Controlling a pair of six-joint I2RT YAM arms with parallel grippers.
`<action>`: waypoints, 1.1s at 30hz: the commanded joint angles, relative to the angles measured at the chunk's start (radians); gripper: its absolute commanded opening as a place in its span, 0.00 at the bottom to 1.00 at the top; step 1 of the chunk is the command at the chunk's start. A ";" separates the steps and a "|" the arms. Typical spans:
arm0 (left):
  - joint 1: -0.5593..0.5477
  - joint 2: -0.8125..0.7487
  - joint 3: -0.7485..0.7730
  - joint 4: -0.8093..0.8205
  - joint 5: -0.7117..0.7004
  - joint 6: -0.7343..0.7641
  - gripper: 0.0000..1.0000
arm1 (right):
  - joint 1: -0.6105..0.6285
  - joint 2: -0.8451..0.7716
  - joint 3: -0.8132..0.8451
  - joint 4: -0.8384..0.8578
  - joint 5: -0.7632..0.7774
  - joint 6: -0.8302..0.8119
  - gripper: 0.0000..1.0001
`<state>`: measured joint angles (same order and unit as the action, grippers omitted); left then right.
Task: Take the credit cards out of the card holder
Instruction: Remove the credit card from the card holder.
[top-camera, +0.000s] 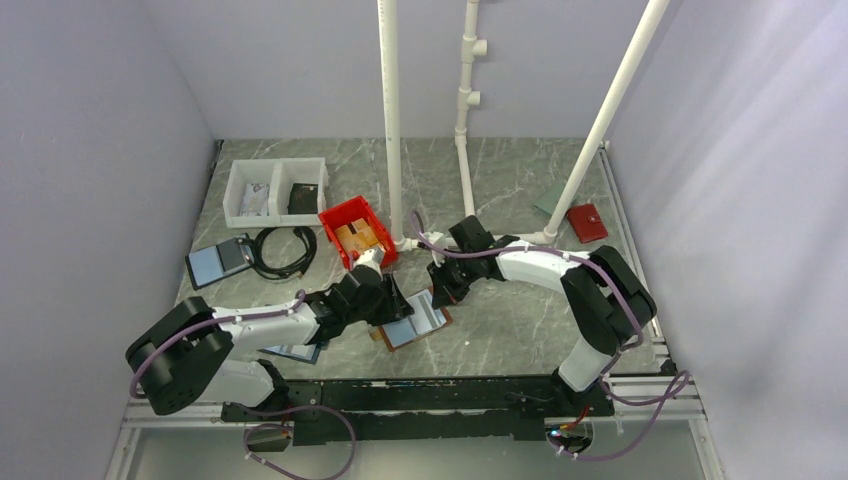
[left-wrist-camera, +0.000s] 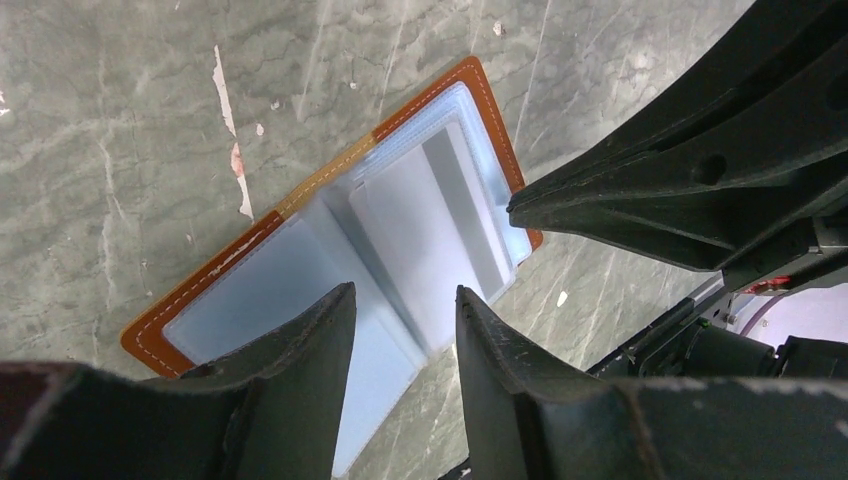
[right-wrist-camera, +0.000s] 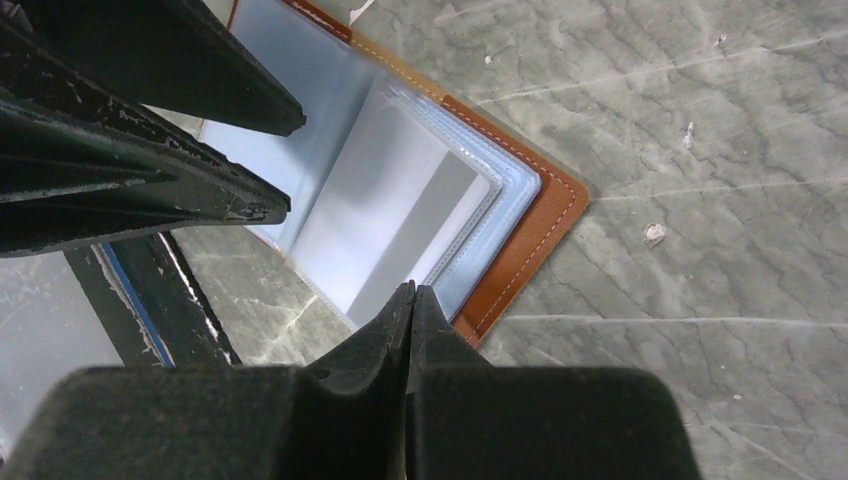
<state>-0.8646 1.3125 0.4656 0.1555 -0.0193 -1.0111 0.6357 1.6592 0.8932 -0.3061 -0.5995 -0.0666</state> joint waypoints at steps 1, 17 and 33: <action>-0.006 0.023 0.021 0.055 0.017 -0.009 0.47 | 0.004 0.023 0.045 0.027 0.011 0.026 0.00; -0.005 0.109 0.041 0.071 0.074 0.000 0.57 | 0.002 0.131 0.082 0.005 -0.108 0.065 0.00; -0.006 0.147 0.034 -0.004 0.021 -0.027 0.00 | -0.046 0.150 0.099 0.002 -0.219 0.119 0.00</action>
<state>-0.8562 1.4296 0.4923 0.1741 0.0093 -1.0286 0.5961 1.8145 0.9600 -0.3321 -0.7681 0.0380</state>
